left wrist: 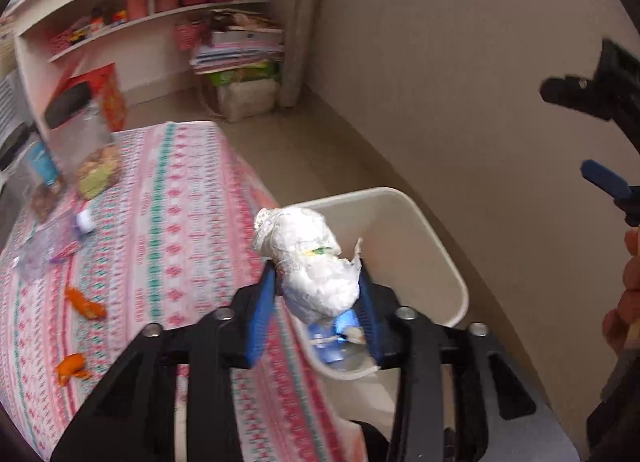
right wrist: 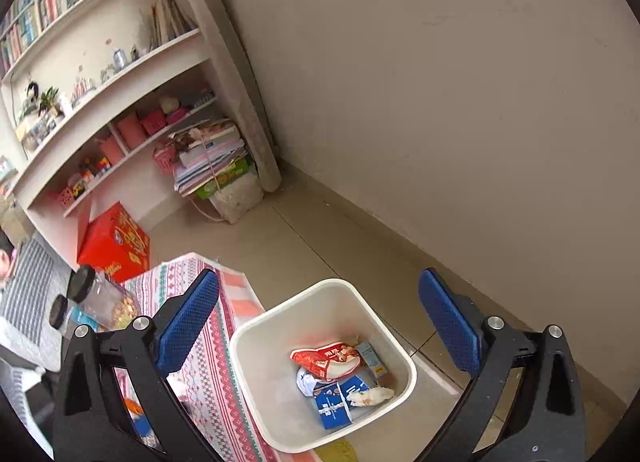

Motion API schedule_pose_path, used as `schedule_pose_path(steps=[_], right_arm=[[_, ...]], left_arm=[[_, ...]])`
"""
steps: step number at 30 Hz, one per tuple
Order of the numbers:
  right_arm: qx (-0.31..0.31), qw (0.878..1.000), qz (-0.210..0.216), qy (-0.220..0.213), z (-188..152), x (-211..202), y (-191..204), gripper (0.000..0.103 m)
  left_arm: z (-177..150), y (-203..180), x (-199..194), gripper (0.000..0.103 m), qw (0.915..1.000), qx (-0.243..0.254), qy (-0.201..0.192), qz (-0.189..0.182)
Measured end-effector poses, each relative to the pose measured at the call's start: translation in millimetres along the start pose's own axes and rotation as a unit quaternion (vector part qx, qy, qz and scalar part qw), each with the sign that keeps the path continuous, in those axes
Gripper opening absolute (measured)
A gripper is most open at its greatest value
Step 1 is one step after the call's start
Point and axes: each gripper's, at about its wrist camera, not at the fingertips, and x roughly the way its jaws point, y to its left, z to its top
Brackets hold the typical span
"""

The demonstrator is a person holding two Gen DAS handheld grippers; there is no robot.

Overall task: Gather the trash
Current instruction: 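Move the left gripper's tissue wad over the bin and release, then reach the left gripper down to an orange peel and grasp it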

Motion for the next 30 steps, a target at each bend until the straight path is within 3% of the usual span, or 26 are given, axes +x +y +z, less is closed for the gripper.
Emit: schedule_pose_path(steps=[1,5,9,14,20,27,30], right_arm=[[0.005,1.0,0.001,0.002,1,0,-3,0.096],[0.004,1.0,0.005,0.01,4,5,-4,0.096],[-0.013,1.0,0.013,0.019,0,8,7,0.096],[-0.083,0.995,0.02,0.051,-13,19,42,0.096],[-0.171,0.982,0.033,0.079,-40,27,94,0.096],[-0.252,0.962,0.04,0.098,-75,33,145,0.096],[-0.272,0.955,0.045,0.109,-87,35,160,0.096]], left_arm=[[2,-8,4,0.062,1.0,0.006,0.003,-0.004],[2,-24,7,0.064,0.9997,0.025,0.005,0.005],[-8,-11,4,0.067,0.9988,0.033,0.008,0.035],[-21,31,-2,0.069,0.9971,0.006,0.024,0.072],[-41,98,-10,0.071,0.9912,-0.027,0.046,0.121],[-72,175,-7,0.072,0.9784,-0.061,0.104,0.168],[-84,205,3,0.072,0.9712,-0.07,0.157,0.165]])
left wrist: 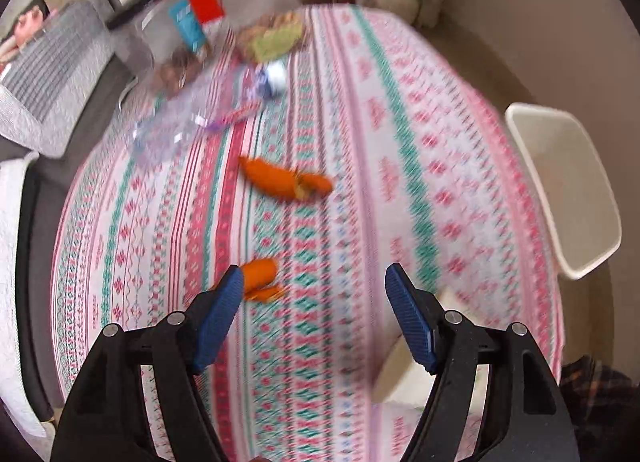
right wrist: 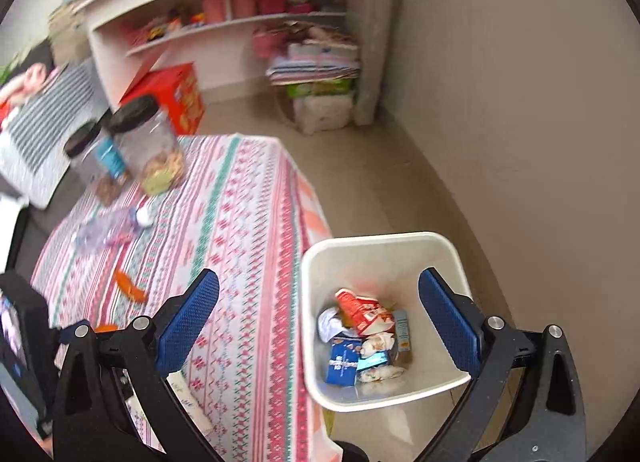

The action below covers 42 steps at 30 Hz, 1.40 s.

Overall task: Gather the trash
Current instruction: 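Reach the left gripper down to an orange peel and grasp it, then grasp the other orange peel with the right gripper while left holds its peel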

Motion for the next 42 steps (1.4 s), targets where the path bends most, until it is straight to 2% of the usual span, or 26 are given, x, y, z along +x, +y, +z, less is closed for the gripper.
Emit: schedule_pose_path(steps=[5,8,12,14,15,17,19,23,26,32,34,36,39,41,42], right_arm=[[-0.026,0.999,0.011,0.016,-1,11,28,0.096],[-0.038,0.999,0.017,0.028,-2,19,41,0.096],[-0.057,0.997,0.028,0.047,-3,34,61,0.096],[-0.065,0.996,0.032,0.055,-3,42,71,0.096],[-0.072,0.995,0.034,0.06,-3,47,78,0.096],[-0.081,0.994,0.038,0.068,-4,55,89,0.096],[-0.093,0.992,0.044,0.075,-5,64,102,0.096],[-0.122,0.987,0.06,0.084,-10,80,129,0.096],[-0.143,0.983,0.077,0.09,-14,92,151,0.096],[-0.176,0.972,0.111,0.106,-24,115,197,0.095],[-0.182,0.97,0.115,0.114,-27,122,208,0.094],[-0.182,0.969,0.12,0.119,-28,127,215,0.092],[-0.187,0.964,0.137,0.131,-29,136,227,0.082],[-0.194,0.961,0.14,0.14,-31,142,233,0.077],[-0.2,0.959,0.138,0.144,-33,146,237,0.072]], left_arm=[[-5,27,25,0.072,0.9985,0.018,0.052,-0.002],[-7,41,39,0.07,0.9977,0.018,0.065,-0.011],[-11,45,47,0.058,0.997,0.036,0.067,-0.012],[-14,48,50,0.05,0.9966,0.045,0.069,-0.013],[-15,49,51,0.042,0.9964,0.044,0.069,-0.023],[-18,51,49,0.037,0.9969,0.047,0.057,-0.024],[-21,53,46,0.019,0.9973,0.05,0.049,-0.022],[-23,68,33,0.014,0.9987,0.02,0.035,-0.032],[-21,83,15,0.007,0.9988,-0.014,0.016,-0.043],[-26,114,-20,0.006,0.9964,-0.057,-0.024,-0.059],[-20,115,-21,0.007,0.9956,-0.055,-0.018,-0.074],[-17,115,-16,0.007,0.996,-0.051,-0.012,-0.073],[-16,107,-6,0.009,0.9969,-0.036,0.018,-0.068],[-16,108,-5,0.016,0.996,-0.035,0.03,-0.077],[-16,109,-4,0.023,0.9957,-0.034,0.032,-0.079]])
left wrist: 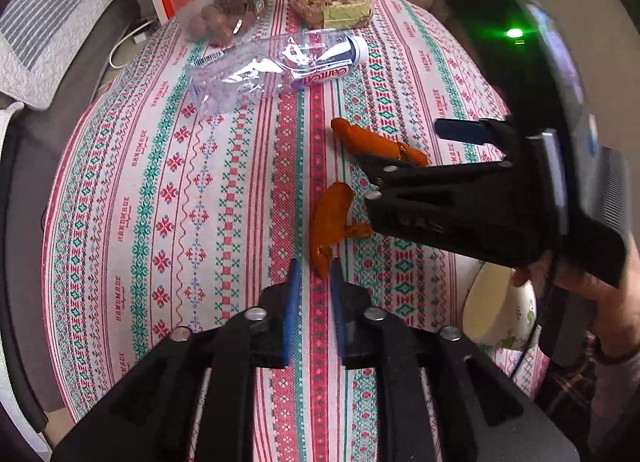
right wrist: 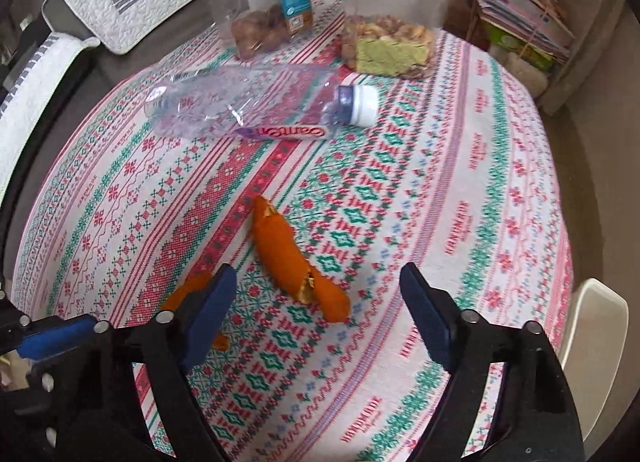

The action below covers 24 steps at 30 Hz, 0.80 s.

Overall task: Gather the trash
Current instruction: 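Grasp the other orange peel with the right gripper while left holds its peel, then carry the orange peel in the right gripper over the bin and release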

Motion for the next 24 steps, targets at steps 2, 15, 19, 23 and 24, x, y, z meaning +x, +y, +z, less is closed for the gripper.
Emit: schedule_pose_path(steps=[2,15,19,23,24], right_arm=[[-0.005,1.0,0.001,0.009,2,9,3,0.061],[0.11,0.993,0.012,-0.031,0,-30,-56,0.015],[0.124,0.991,0.014,-0.037,-7,-45,-68,0.015],[0.127,0.991,0.027,-0.045,-15,-58,-77,0.015],[0.126,0.991,0.027,-0.047,-13,-61,-78,0.015]], left_arm=[[-3,5,-4,0.03,1.0,-0.004,0.003,0.0],[12,-25,33,0.046,0.9998,0.016,0.007,0.004],[16,-38,48,0.046,0.9992,0.02,-0.005,0.036],[18,-37,59,0.036,0.9988,0.015,-0.016,0.044],[19,-35,59,0.026,0.999,0.006,-0.017,0.042]])
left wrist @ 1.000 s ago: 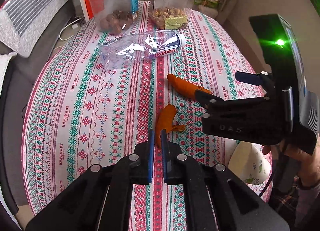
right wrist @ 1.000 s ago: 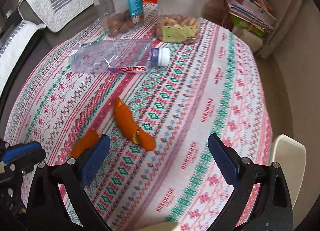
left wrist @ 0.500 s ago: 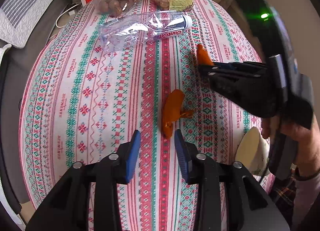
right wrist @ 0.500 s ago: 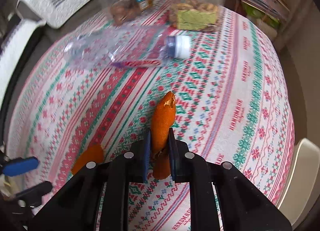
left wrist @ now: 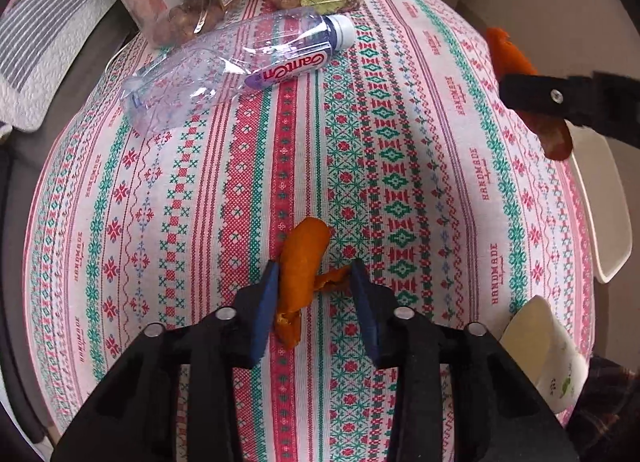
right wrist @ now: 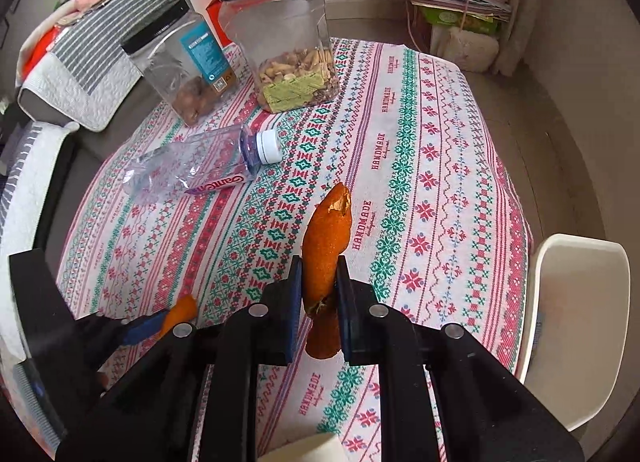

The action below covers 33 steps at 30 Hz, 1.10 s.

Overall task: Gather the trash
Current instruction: 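Carry the orange peel in the right gripper over the bin and release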

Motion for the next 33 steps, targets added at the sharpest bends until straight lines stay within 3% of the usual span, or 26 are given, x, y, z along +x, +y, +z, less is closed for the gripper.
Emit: schedule_pose_path(steps=[1,2,7,13,22,33], right_arm=[[-0.001,1.0,0.001,-0.006,-1,-5,1,0.015],[-0.001,1.0,0.003,-0.01,-1,-8,2,0.015],[-0.001,0.999,0.016,-0.038,-5,-33,8,0.015],[-0.008,0.996,0.024,-0.085,-13,-66,18,0.015],[-0.018,0.991,0.015,-0.129,-21,-98,16,0.015],[-0.004,0.988,-0.02,-0.15,-32,-120,-13,0.016]], left_arm=[[-1,2,-2,0.016,1.0,-0.008,-0.002,-0.002],[-1,7,-7,0.014,0.9996,-0.023,-0.007,-0.012],[-2,40,-37,0.013,0.9937,-0.097,-0.044,-0.035],[-4,62,-86,0.013,0.9791,-0.153,-0.113,-0.072],[-7,44,-130,0.013,0.9722,-0.139,-0.183,-0.047],[-8,12,-140,0.013,0.971,-0.112,-0.208,-0.038]])
